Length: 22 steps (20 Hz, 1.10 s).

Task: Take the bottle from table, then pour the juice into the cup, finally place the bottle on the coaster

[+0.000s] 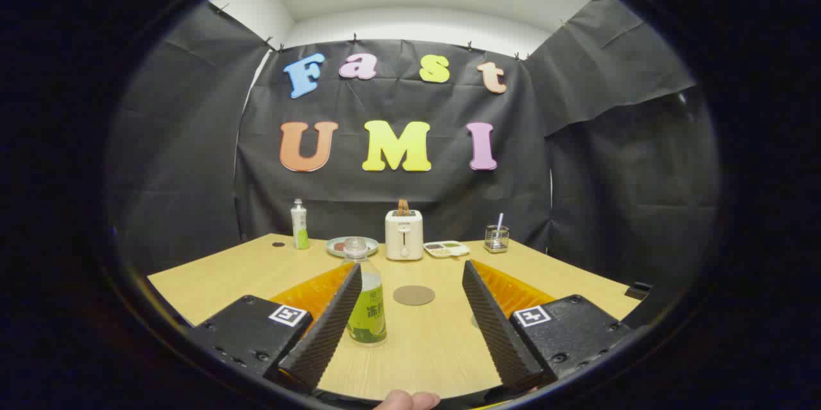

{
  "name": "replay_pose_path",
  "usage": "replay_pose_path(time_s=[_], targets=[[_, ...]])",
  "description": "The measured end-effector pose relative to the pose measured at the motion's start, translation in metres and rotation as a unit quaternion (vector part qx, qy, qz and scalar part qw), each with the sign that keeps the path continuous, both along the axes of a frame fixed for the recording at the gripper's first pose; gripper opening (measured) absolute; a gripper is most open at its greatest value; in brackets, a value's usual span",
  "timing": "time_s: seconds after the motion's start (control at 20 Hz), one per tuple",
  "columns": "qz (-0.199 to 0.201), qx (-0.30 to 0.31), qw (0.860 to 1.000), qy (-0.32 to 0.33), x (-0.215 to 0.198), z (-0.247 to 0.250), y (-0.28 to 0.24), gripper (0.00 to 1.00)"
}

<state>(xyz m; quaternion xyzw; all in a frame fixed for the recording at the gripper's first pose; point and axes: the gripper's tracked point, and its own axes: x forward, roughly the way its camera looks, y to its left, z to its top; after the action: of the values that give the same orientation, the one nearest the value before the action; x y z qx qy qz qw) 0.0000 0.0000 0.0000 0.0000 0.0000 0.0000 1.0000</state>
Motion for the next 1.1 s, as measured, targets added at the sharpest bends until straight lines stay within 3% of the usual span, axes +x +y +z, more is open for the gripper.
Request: replay_pose_path(time_s=[1.1], targets=[[0.025,-0.018,1.0,-0.008,0.0,0.002,0.019,1.0]])
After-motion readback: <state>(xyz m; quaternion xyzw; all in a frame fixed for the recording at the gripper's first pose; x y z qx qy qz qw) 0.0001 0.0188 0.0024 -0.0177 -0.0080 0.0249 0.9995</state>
